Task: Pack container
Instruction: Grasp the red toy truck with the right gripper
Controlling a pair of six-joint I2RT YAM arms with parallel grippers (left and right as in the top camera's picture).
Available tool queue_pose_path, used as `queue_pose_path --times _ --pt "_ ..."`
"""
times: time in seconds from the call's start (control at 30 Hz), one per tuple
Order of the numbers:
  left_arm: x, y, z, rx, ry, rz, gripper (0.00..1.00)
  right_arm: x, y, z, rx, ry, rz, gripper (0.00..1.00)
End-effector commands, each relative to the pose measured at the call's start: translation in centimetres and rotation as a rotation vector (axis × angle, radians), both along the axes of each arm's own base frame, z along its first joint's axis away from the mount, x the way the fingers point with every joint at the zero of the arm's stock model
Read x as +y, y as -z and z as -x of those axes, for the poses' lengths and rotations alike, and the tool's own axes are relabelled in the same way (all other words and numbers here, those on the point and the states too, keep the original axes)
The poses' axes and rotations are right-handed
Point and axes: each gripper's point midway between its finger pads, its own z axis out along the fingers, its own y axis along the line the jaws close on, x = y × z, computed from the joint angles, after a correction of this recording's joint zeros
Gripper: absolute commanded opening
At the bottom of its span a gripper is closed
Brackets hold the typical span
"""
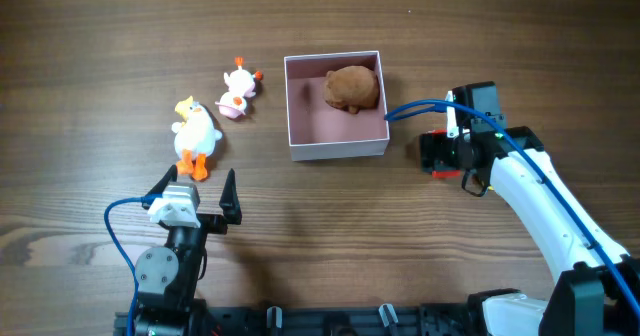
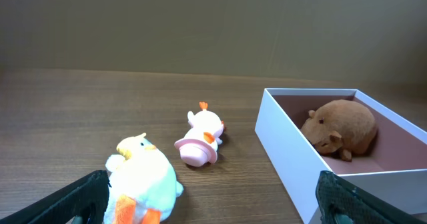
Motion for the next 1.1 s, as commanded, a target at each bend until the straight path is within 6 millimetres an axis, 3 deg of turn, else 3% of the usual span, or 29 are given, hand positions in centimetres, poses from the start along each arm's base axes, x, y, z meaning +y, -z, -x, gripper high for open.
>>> queue_pose_path --times 0.0,0.27,0.37,0.47,0.63,0.83,1.07 --pt "-0.2 0.0 0.0 -0.006 0.012 -0.014 1.0 -0.7 0.7 -0.8 -0.019 0.041 0.011 0.91" --pt "-0.2 0.0 0.0 -0.006 0.012 -0.013 1.0 -0.7 5.2 -0.8 0.09 0.032 0.031 0.91" --pt "-0.2 0.0 0.0 -0.006 0.012 -0.014 1.0 -0.7 5.9 -0.5 0.115 0.01 0.041 0.87" --pt "-0.2 0.0 0.0 -0.006 0.013 -0.013 1.0 -0.7 5.9 -0.5 0.113 0.01 0.041 0.75" --pt "-0.2 0.0 0.0 -0.006 0.013 -0.014 1.0 -0.7 5.3 -0.8 0.094 0.011 0.039 0.73" --pt "-0.2 0.0 0.0 -0.006 0.013 -0.013 1.0 -0.6 4.4 -1.2 0.071 0.011 0.036 0.59" --pt "-0.1 0.0 0.0 -0.006 0.012 -0.013 1.0 -0.6 1.2 -1.6 -0.02 0.012 0.023 0.49"
